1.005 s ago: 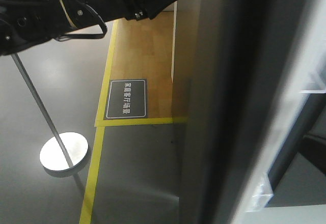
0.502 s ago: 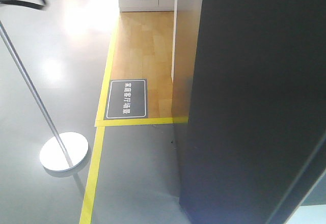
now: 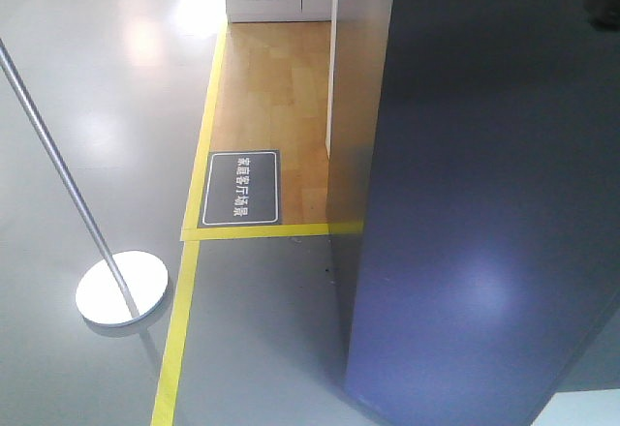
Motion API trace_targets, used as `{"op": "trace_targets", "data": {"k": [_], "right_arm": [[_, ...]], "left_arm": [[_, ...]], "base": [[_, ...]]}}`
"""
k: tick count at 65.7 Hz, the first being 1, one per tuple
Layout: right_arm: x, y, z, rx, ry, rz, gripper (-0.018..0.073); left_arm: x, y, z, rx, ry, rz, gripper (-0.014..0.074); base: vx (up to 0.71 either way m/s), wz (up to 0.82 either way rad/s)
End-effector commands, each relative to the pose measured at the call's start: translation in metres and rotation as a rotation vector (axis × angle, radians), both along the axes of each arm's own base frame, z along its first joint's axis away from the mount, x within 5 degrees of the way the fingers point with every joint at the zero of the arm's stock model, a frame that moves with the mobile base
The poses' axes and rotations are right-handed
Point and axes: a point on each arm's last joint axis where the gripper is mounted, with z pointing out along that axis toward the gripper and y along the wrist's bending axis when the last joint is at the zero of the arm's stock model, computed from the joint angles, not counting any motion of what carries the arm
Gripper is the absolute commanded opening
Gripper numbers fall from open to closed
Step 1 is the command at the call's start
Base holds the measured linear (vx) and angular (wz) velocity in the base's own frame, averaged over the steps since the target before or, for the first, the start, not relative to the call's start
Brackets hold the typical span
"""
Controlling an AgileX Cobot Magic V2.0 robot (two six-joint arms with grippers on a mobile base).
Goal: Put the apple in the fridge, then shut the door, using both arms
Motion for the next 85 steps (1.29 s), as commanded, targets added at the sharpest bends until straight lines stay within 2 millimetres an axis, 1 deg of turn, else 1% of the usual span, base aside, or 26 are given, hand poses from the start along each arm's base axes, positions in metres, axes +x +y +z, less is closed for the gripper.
{"op": "trace_targets", "data": {"k": [1,8,14,26,42,62,85], "right_arm": [[0.009,-0.010,0.015,0.009,-0.120,-0.123,0.0580],[0.025,-0.013,0.006,0.015,-0.117,-0.179,0.0580],[0.039,-0.015,-0.003,0.010,-0.108,-0.216,0.0580],[0.056,-0.019,-0.015,0.001,-0.118,-0.294,0.0580],[0.080,-0.024,-0.032,-0.009,-0.131,-0.392,0.0580],[0.110,-0.021,-0.022,-0.013,-0.139,-0.396,0.0580],[0.135,-0.023,-0.020,-0.037,-0.099,-0.444,0.0577]], "left_arm": [[-0.019,-0.001,0.029,-0.066,-0.077,-0.010,0.0070],[-0.019,-0.002,0.029,-0.066,-0.077,-0.013,-0.0009],[-0.019,-0.001,0.029,-0.067,-0.077,-0.009,-0.0007],[-0.017,-0.001,0.029,-0.061,-0.076,0.011,-0.0008],[-0.015,0.000,0.022,0.022,-0.069,0.039,-0.0007],[-0.015,0.000,0.021,0.031,-0.068,0.033,-0.0007],[-0.016,0.000,0.021,0.033,-0.068,0.030,-0.0007]], "base": [[0.00,0.00],[0.00,0.00],[0.00,0.00],[0.00,0.00],[0.00,0.00],[0.00,0.00],[0.00,0.00]]}}
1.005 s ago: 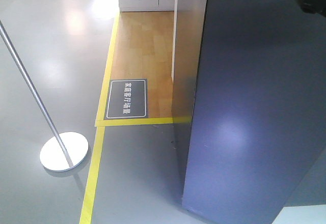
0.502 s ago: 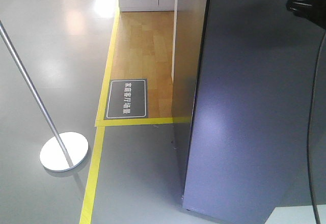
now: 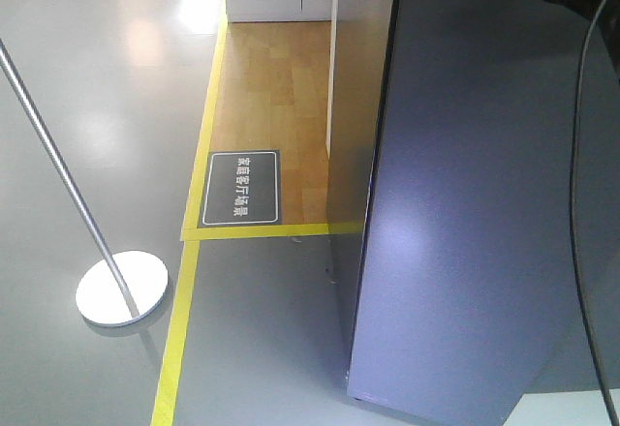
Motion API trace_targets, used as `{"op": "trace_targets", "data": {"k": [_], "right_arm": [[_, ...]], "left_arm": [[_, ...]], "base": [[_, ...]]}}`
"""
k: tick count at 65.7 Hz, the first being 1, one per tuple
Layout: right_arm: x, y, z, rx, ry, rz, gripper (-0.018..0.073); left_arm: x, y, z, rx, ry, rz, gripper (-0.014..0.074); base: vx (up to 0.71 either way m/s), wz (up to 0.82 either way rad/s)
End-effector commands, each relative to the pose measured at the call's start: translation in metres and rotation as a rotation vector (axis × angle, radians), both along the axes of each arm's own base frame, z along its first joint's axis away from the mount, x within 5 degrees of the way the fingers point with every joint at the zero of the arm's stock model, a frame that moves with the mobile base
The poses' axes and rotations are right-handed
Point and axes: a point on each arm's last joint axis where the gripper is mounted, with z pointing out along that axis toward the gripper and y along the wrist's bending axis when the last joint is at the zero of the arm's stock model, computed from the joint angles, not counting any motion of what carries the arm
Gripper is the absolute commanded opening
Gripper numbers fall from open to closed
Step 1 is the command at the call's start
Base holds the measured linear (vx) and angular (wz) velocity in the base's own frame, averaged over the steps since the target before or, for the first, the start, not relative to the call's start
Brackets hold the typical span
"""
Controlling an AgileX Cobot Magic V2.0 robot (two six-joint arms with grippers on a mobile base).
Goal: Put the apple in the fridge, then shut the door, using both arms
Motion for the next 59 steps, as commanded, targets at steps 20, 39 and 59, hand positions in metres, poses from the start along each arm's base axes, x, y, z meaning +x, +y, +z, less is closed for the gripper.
{"op": "trace_targets", "data": {"k": [20,39,59], "right_arm": [[0.017,-0.030,0.027,0.031,-0.002,-0.009,0.0577],[0.030,-0.035,0.026,0.003,0.029,0.026,0.0562],[0.055,-0.026,0.031,-0.007,0.040,0.133,0.0517]], "left_arm": [[-0.017,-0.002,0.029,-0.065,-0.078,0.003,-0.0007],[-0.017,-0.001,0.029,-0.066,-0.078,0.011,-0.0007],[-0.016,-0.001,0.029,-0.061,-0.078,0.015,-0.0007]], "base": [[0.00,0.00],[0.00,0.00],[0.00,0.00]]}}
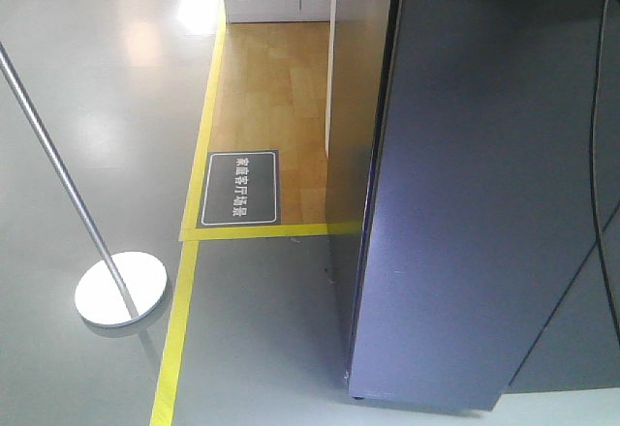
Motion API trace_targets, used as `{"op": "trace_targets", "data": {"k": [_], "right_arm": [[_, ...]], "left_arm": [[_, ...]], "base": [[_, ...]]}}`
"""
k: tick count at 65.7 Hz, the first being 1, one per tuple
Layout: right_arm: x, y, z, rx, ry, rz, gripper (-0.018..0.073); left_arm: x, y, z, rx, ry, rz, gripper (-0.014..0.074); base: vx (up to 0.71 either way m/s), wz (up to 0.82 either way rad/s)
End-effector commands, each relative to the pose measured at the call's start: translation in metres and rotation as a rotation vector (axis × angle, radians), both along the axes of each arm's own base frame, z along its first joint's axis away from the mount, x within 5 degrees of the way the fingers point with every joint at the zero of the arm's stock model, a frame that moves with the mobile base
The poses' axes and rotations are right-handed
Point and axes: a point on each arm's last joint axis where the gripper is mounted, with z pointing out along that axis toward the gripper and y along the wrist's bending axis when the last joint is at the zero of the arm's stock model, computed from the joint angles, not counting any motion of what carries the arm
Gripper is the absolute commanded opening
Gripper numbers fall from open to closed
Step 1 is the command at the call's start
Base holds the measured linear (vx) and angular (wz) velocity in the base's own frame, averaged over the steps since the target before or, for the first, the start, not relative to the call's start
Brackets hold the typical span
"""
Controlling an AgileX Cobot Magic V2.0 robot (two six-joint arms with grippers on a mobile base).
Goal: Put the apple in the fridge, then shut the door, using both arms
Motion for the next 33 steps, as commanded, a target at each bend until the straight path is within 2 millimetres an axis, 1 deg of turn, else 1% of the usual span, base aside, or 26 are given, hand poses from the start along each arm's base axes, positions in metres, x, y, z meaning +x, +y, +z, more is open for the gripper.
{"op": "trace_targets", "data": {"k": [1,9,19,25,33], "right_arm": [[0.006,0.000,0.018,-0.034,-0.053,0.007,0.0516],[0.011,0.001,0.021,-0.033,-0.058,0.027,0.0514],[0.016,0.004,0.019,-0.034,-0.049,0.053,0.0514],[0.016,0.005,0.020,-0.048,-0.044,0.067,0.0514],[0.007,0.011,0.030,-0.092,-0.041,0.128,0.0501]], "left_arm": [[-0.016,-0.001,0.029,-0.060,-0.078,0.016,-0.0007],[-0.015,-0.001,0.027,-0.030,-0.077,0.026,-0.0007],[-0.014,0.000,0.026,-0.021,-0.077,0.041,-0.0007],[-0.013,0.001,0.026,-0.024,-0.079,0.055,-0.0007],[-0.012,0.002,0.027,-0.026,-0.081,0.069,-0.0007]], "base": [[0.00,-0.01],[0.00,0.00],[0.00,0.00],[0.00,0.00],[0.00,0.00]]}}
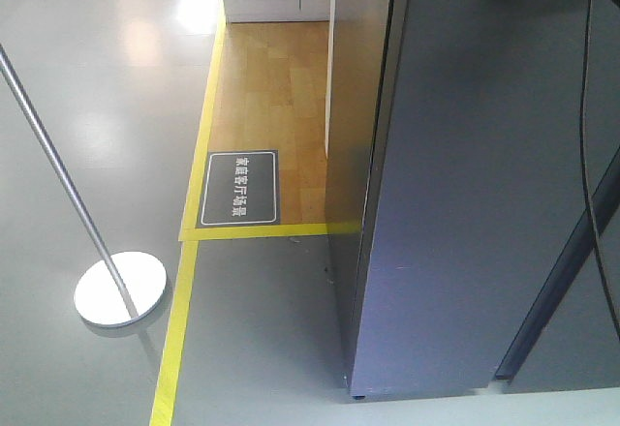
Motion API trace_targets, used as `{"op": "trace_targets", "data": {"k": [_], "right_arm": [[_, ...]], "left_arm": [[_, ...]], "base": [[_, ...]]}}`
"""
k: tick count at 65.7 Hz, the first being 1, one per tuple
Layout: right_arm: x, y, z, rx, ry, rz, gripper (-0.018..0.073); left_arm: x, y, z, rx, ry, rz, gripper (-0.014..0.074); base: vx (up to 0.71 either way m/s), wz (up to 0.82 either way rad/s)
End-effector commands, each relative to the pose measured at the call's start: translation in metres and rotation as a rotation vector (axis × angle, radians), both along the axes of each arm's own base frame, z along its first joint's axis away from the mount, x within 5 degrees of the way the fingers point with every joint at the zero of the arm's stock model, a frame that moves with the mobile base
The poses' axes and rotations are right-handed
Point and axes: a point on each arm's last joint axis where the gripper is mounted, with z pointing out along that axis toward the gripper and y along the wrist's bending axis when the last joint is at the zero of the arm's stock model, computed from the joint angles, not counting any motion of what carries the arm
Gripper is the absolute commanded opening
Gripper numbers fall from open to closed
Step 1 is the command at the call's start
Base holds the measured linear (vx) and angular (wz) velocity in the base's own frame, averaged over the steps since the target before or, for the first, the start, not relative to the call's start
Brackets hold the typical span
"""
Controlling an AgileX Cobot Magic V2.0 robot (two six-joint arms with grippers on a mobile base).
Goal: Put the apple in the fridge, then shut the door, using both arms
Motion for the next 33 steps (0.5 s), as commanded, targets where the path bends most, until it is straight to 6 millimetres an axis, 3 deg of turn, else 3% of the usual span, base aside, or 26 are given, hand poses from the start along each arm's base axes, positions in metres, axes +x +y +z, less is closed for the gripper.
{"op": "trace_targets", "data": {"k": [1,14,24,33], "right_arm": [[-0.015,0.011,0.033,-0.058,-0.054,0.082,0.0494],[-0.051,0.029,0.068,-0.078,-0.060,0.280,0.0365],[-0.086,0.045,0.089,-0.119,-0.032,0.470,0.0172],[-0.121,0.059,0.102,-0.148,0.018,0.655,-0.0017]], "left_arm": [[-0.015,0.000,0.030,-0.069,-0.083,0.035,-0.0007],[-0.011,0.005,0.031,-0.077,-0.091,0.093,-0.0007],[-0.010,0.012,0.031,-0.077,-0.093,0.121,-0.0007],[-0.020,0.015,0.036,-0.019,-0.114,0.120,-0.0007]], "base": [[0.00,0.00],[0.00,0.00],[0.00,0.00],[0.00,0.00]]}}
